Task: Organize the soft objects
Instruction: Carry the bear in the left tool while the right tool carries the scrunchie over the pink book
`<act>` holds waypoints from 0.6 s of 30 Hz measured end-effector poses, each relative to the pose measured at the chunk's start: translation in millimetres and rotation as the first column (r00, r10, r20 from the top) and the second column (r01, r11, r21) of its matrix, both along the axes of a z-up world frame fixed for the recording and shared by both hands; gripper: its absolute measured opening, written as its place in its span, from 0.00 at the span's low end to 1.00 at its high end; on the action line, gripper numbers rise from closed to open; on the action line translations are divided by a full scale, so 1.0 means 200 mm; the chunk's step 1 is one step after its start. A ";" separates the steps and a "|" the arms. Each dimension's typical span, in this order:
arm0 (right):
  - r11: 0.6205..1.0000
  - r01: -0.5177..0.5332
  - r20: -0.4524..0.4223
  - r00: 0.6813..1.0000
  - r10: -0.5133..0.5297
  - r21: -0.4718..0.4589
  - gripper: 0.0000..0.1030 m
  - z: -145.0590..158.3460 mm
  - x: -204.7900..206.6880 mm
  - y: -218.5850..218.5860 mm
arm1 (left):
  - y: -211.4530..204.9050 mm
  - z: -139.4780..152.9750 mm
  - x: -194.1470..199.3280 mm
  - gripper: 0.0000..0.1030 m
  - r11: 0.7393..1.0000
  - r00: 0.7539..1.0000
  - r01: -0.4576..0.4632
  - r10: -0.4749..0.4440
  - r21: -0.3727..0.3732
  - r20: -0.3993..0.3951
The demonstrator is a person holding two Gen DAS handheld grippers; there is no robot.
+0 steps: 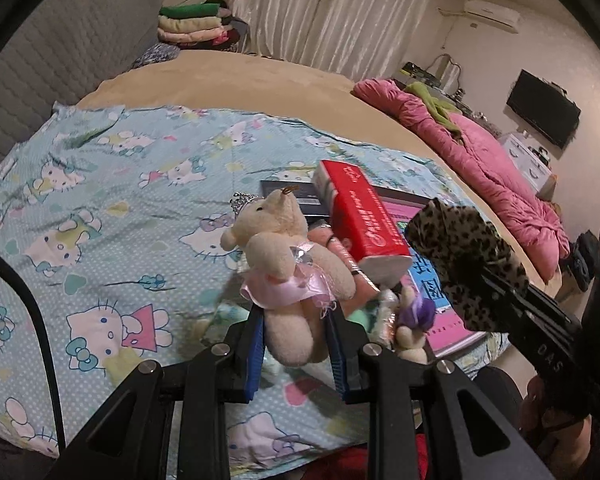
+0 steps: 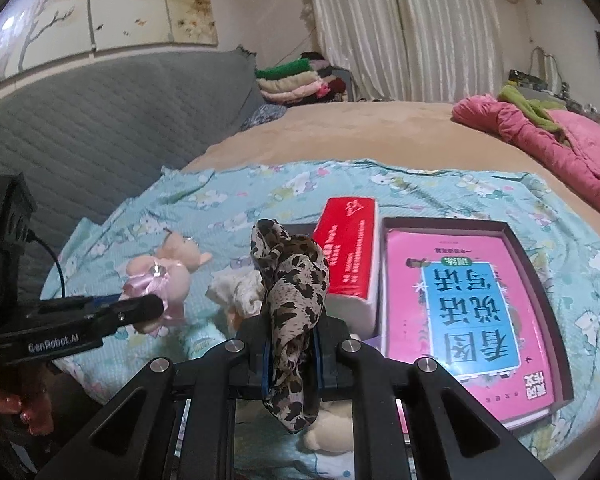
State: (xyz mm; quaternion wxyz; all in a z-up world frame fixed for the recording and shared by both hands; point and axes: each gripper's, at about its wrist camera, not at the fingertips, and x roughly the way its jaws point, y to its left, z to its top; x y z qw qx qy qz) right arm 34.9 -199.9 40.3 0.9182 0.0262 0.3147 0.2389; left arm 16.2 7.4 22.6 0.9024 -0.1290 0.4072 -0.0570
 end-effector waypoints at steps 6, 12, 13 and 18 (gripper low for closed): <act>0.999 0.045 0.009 0.999 -0.045 0.029 0.15 0.04 0.00 -0.10 | -0.12 0.06 0.00 0.27 0.999 0.999 0.040 -0.040 0.029 0.004; 0.994 0.100 0.022 0.995 -0.101 0.050 0.15 0.06 0.00 -0.21 | -0.25 0.10 0.02 0.27 0.994 0.996 0.092 -0.092 0.050 -0.004; 0.993 0.113 0.025 0.993 -0.114 0.047 0.15 0.06 0.01 -0.23 | -0.28 0.10 0.03 0.27 0.994 0.995 0.100 -0.100 0.049 -0.008; 0.984 0.167 0.019 0.986 -0.168 0.057 0.15 0.04 0.04 -0.33 | -0.40 0.12 0.07 0.27 0.987 0.988 0.151 -0.151 0.047 -0.014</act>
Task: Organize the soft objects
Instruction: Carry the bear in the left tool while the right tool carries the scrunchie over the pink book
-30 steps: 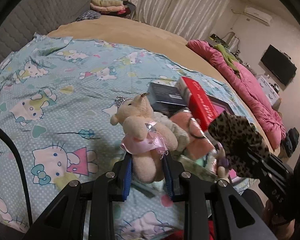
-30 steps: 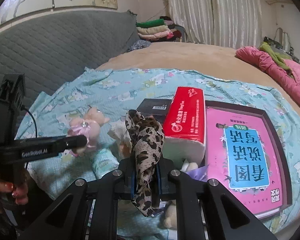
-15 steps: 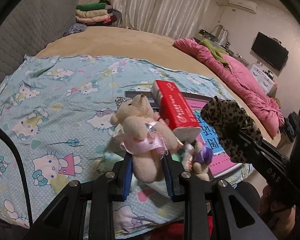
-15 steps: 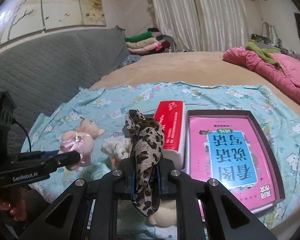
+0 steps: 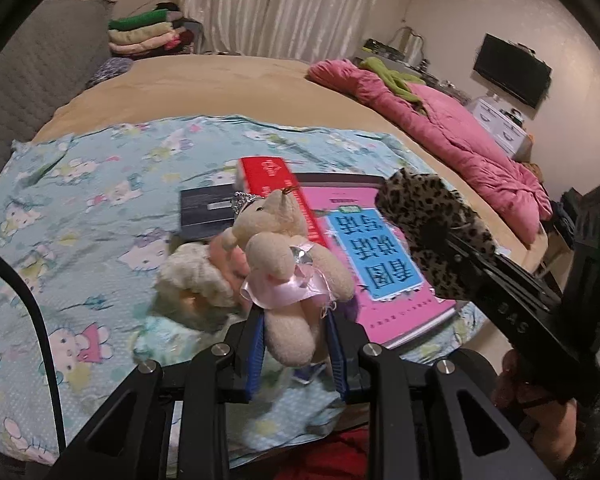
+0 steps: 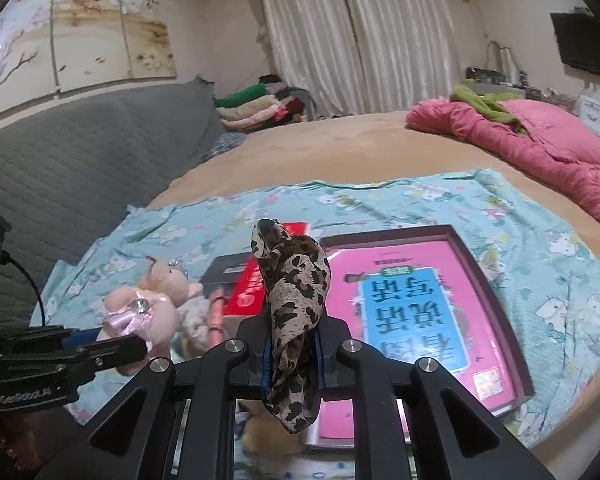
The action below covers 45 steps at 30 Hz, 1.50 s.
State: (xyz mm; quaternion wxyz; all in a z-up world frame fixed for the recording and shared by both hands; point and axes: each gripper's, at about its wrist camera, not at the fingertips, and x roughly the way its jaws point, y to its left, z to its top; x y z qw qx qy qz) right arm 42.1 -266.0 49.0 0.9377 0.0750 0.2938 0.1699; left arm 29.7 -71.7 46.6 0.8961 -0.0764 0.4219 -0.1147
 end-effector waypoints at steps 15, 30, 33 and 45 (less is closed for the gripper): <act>0.985 0.166 -0.071 0.984 -0.162 0.045 0.16 -0.10 0.08 -0.29 | -0.40 -0.08 0.18 0.27 0.989 0.987 0.145 -0.143 0.030 -0.073; 0.954 0.254 -0.299 0.933 -0.199 0.159 0.17 -0.34 0.20 -0.50 | -0.63 -0.28 0.29 0.28 0.970 0.962 0.231 -0.217 0.069 -0.167; 0.952 0.263 -0.317 0.926 -0.204 0.155 0.17 -0.37 0.21 -0.50 | -0.65 -0.31 0.30 0.28 0.968 0.958 0.239 -0.222 0.074 -0.183; 0.933 0.355 -0.248 0.900 -0.359 -0.061 0.18 -0.36 0.21 -0.52 | -0.68 -0.39 0.34 0.28 0.966 0.952 0.245 -0.223 0.084 -0.211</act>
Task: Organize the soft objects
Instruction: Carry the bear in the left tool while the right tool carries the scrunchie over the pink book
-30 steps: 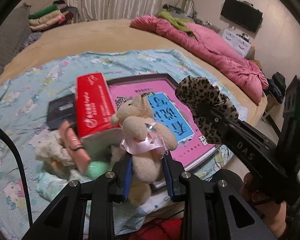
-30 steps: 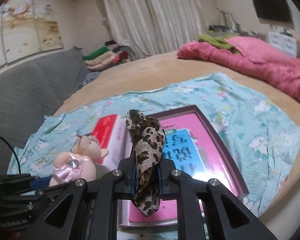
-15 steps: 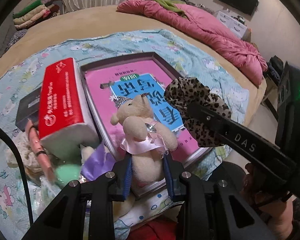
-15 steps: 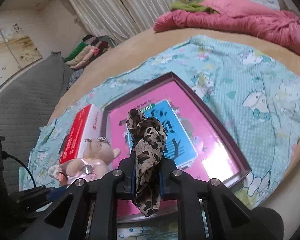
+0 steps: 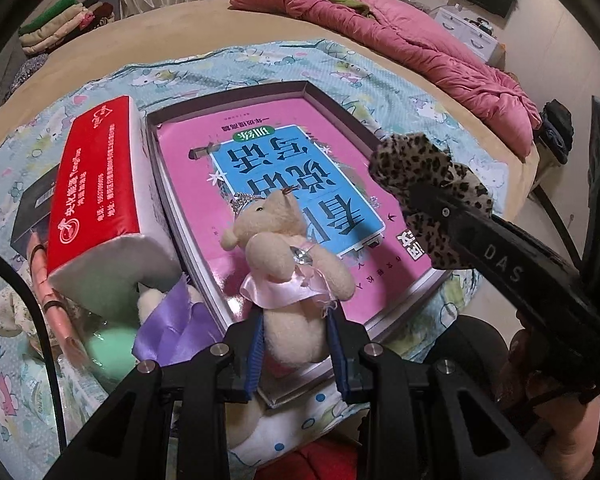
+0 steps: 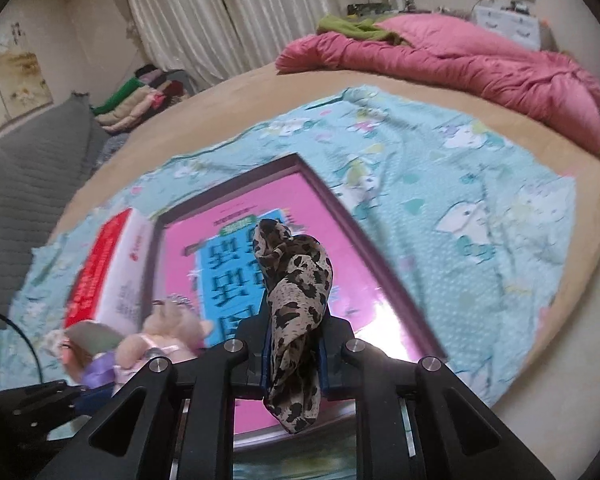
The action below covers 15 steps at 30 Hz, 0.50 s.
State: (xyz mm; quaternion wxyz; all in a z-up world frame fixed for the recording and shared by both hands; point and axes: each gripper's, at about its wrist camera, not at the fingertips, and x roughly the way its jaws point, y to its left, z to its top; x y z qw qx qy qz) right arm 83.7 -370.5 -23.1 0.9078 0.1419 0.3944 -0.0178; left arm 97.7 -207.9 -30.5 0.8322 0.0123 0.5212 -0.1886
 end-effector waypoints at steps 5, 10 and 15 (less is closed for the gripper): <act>1.000 0.009 -0.063 0.998 -0.010 -0.025 0.19 -0.06 0.03 -0.01 | 0.00 -0.02 0.00 0.28 1.000 1.000 0.003 -0.003 0.004 -0.014; 1.000 0.014 -0.082 0.997 -0.013 0.014 0.23 -0.09 0.03 -0.03 | 0.00 -0.04 0.00 0.29 1.000 1.000 0.004 -0.004 0.004 -0.022; 0.999 -0.013 -0.090 0.996 0.016 0.032 0.29 -0.10 0.05 0.00 | 0.00 -0.05 0.00 0.29 1.000 0.999 0.003 -0.003 0.002 -0.033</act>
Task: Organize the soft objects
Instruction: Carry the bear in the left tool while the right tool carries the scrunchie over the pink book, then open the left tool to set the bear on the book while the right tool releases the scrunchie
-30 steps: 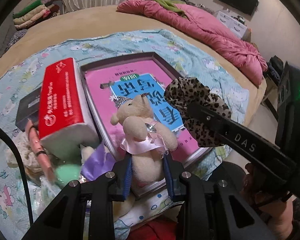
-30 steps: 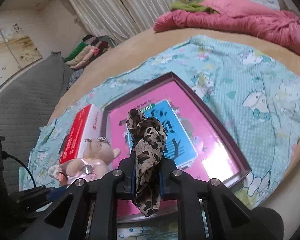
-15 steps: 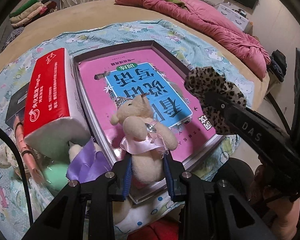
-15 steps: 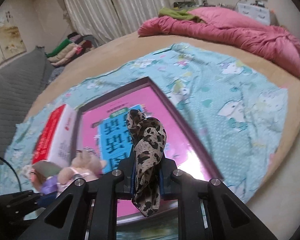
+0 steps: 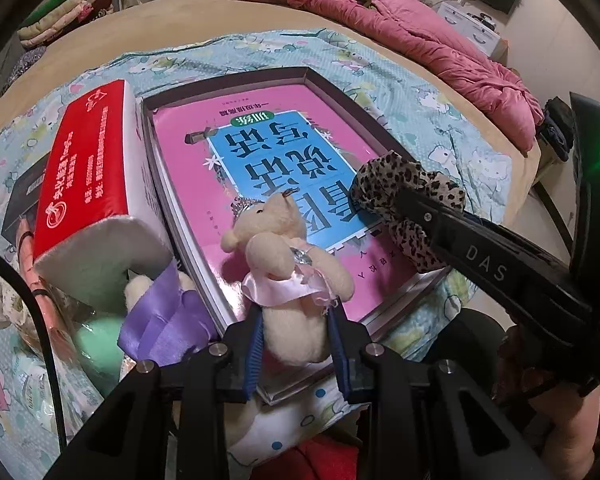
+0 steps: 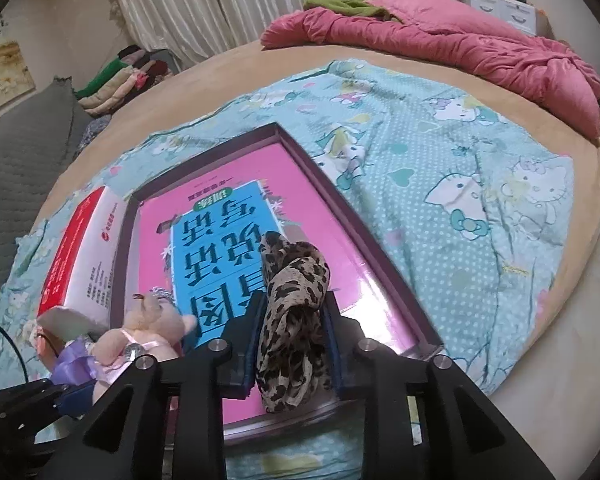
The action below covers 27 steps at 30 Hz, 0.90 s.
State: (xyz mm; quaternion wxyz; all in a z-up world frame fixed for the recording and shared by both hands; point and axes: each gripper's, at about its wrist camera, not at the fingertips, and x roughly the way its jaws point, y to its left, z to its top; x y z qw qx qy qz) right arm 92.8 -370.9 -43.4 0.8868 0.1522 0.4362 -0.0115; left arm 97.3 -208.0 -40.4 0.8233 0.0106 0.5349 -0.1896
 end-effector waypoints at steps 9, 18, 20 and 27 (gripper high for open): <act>0.999 0.031 -0.008 0.999 -0.031 0.011 0.32 -0.01 0.00 -0.02 | 0.02 -0.01 0.00 0.32 1.000 1.000 -0.011 0.011 -0.004 -0.011; 0.996 0.084 0.005 0.996 -0.084 0.010 0.43 0.01 -0.02 -0.08 | 0.03 -0.02 0.00 0.35 1.000 0.999 -0.023 0.022 -0.016 -0.023; 0.996 0.094 0.012 0.996 -0.094 0.005 0.44 0.02 -0.02 -0.08 | 0.04 -0.02 0.00 0.37 0.999 0.999 -0.024 0.023 -0.021 -0.024; 0.994 0.110 0.011 0.994 -0.110 -0.003 0.49 0.02 -0.02 -0.09 | 0.04 -0.02 -0.01 0.42 0.999 0.999 -0.026 0.025 -0.024 -0.028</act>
